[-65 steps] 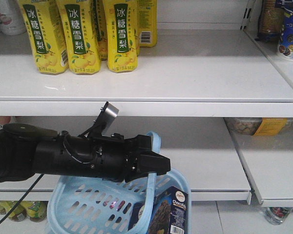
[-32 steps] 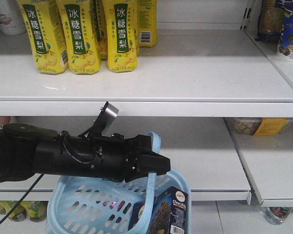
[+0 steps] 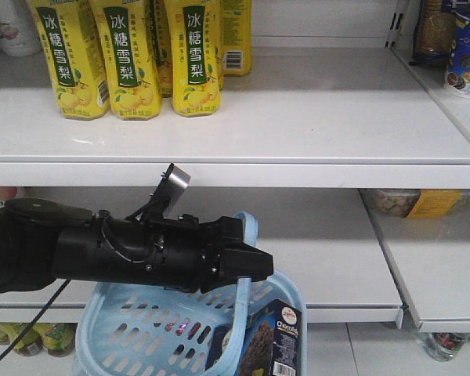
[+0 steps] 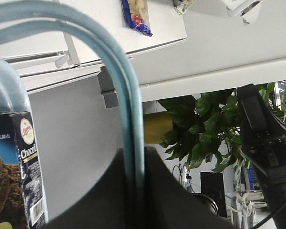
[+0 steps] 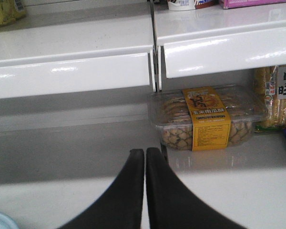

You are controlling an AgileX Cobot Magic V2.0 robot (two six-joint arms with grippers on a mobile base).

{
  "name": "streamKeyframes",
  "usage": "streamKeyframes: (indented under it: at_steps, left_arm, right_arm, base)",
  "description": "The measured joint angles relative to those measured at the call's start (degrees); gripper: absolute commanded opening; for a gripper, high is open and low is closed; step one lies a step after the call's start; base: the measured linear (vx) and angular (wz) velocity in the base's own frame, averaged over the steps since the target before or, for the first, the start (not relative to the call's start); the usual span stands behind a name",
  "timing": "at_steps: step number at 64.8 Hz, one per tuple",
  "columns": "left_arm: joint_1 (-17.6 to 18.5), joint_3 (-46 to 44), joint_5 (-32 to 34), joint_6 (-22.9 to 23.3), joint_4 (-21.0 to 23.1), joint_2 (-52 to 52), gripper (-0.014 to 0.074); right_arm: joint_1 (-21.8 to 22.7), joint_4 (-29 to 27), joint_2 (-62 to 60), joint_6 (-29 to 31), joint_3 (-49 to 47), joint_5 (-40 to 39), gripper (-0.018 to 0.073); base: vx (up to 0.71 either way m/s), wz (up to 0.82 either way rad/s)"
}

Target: Left arm holds basket, right arm returns cookies

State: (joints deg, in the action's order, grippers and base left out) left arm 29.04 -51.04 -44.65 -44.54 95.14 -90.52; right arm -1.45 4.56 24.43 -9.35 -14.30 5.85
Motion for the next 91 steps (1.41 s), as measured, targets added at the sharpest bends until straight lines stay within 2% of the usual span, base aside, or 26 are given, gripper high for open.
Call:
streamKeyframes:
  at_steps: [16, 25, 32, 51, 58, 64, 78, 91]
  left_arm:
    - [0.0, 0.0, 0.0, 0.0, 0.0, 0.0, -0.0006]
    - [0.0, 0.0, 0.0, 0.0, 0.0, 0.0, -0.0006]
    - [0.0, 0.0, 0.0, 0.0, 0.0, 0.0, -0.0006]
    - [0.0, 0.0, 0.0, 0.0, 0.0, 0.0, -0.0006]
    - [0.0, 0.0, 0.0, 0.0, 0.0, 0.0, -0.0006]
    - [0.0, 0.0, 0.0, 0.0, 0.0, 0.0, -0.0006]
    - [0.0, 0.0, 0.0, 0.0, 0.0, 0.0, -0.0006]
    - [0.0, 0.0, 0.0, 0.0, 0.0, 0.0, -0.0006]
  right_arm:
    - [0.0, 0.0, 0.1, 0.0, 0.0, -1.1, 0.0005]
    - [0.0, 0.0, 0.1, 0.0, 0.0, -1.8, 0.005]
    - [0.0, 0.0, 0.1, 0.0, 0.0, -1.8, 0.0116]
    - [0.0, 0.0, 0.1, 0.0, 0.0, -1.8, 0.0377]
    - [0.0, -0.3, 0.1, 0.0, 0.0, -1.8, 0.0433]
    - [0.0, -2.0, 0.1, -0.1, 0.0, -1.8, 0.044]
    - [-0.5, -11.1, 2.1, -0.6, -0.2, 1.3, 0.0439]
    - [-8.1, -18.2, 9.7, -0.6, -1.8, 7.1, 0.0439]
  base:
    - [0.0, 0.0]
    - [0.0, 0.0]
    - [0.0, 0.0]
    - [0.0, 0.0]
    - [0.0, 0.0]
    - [0.0, 0.0]
    - [0.0, 0.0]
    - [0.0, 0.0]
